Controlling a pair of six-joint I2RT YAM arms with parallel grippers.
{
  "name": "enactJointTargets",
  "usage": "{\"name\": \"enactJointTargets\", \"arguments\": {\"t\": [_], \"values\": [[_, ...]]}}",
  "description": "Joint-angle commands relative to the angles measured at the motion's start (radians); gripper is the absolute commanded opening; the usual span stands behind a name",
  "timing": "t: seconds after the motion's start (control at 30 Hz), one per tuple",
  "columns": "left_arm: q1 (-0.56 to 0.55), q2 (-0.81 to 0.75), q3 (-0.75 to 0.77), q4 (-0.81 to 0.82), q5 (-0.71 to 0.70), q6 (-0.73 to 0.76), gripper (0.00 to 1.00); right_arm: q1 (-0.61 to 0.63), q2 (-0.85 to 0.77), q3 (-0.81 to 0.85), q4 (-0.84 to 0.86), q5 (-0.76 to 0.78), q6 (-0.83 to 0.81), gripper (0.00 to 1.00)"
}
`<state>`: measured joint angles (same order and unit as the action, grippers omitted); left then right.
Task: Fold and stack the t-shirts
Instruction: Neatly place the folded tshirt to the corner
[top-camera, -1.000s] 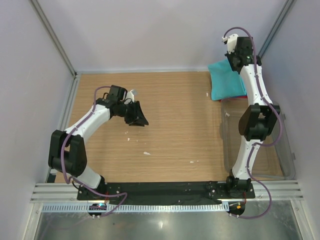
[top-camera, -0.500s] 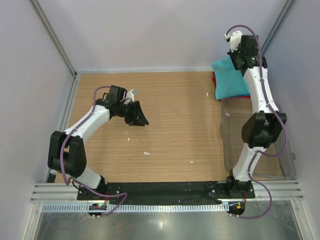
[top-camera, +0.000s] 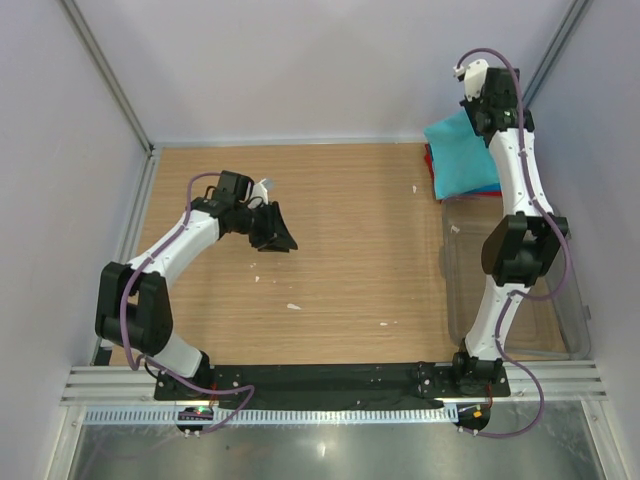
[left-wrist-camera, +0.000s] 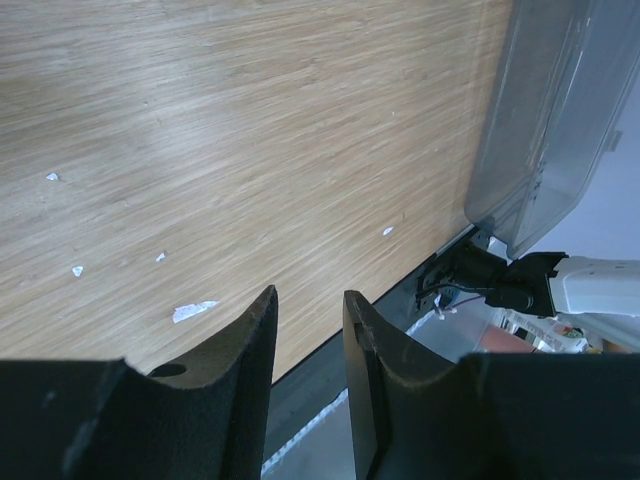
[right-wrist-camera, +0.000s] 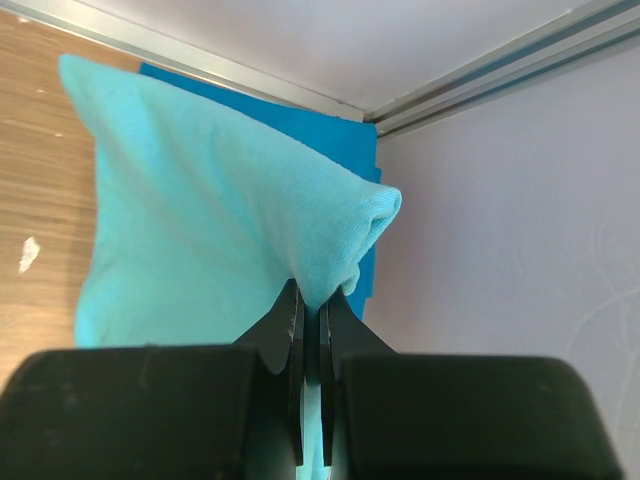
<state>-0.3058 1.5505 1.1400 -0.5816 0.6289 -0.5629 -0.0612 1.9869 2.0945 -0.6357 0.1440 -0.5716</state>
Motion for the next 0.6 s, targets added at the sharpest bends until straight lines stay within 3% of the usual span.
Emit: {"name": "enactJointTargets", "arguments": {"t": [0.0,0.13,0.33,0.57], "values": [[-0.001,-0.023,0.017,-0.007,-0.006,0.023,0.34,-0.023,0.065,0.082,0.09,0.058,-0.034,0.01],[0.0,-0.013,0.027,-0.03,-0.047,0.046,0.34,-0.055,0.145,0.123,0.146,0.092,-0.057,0.01],[0.0,0.002,0.027,-0.029,-0.058,0.051,0.34,-0.152,0.292,0.236,0.188,0.023,0.024,0.01],[-0.001,0.036,0.03,-0.032,-0.061,0.049,0.34,-0.173,0.355,0.228,0.258,0.003,0.036,0.01]]}}
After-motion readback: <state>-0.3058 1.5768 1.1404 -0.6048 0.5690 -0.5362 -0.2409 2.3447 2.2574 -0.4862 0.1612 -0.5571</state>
